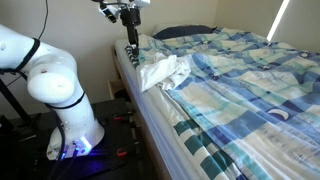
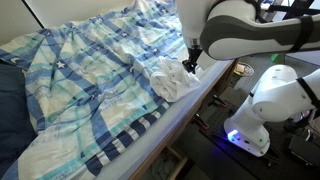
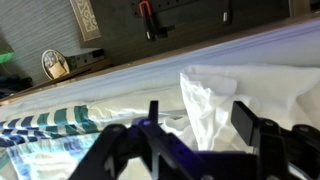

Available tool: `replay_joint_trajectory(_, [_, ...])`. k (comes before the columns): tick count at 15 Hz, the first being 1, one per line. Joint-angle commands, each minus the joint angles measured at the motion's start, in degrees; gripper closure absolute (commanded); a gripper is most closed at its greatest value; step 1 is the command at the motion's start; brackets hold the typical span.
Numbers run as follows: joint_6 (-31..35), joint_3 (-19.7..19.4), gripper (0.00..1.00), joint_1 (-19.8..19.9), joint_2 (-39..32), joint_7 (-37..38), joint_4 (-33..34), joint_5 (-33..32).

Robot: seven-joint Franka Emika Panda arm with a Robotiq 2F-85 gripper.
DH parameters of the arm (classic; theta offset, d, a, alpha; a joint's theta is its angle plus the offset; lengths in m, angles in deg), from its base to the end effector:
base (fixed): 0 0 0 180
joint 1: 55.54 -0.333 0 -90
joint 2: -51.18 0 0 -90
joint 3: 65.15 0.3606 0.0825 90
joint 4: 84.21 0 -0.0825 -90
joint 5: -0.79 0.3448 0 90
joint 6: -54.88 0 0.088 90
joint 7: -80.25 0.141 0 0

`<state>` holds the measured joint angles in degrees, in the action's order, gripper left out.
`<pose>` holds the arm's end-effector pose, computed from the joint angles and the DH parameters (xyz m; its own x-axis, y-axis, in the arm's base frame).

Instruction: Fold the white t-sheet on the bed

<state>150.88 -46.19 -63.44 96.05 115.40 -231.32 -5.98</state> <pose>0.2106 0.1081 0.4981 0.9732 -0.2143 0.0838 -0.2301 -0.9059 0.3556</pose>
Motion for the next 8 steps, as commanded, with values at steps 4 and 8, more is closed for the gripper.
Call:
replay_joint_trajectory(4, [-0.1, 2.7, 0.00, -0.1, 0.7, -0.2, 4.9, 1.0])
replay_joint_trajectory(8, [-0.1, 3.4, 0.00, -0.3, 1.0, -0.2, 6.3, 1.2])
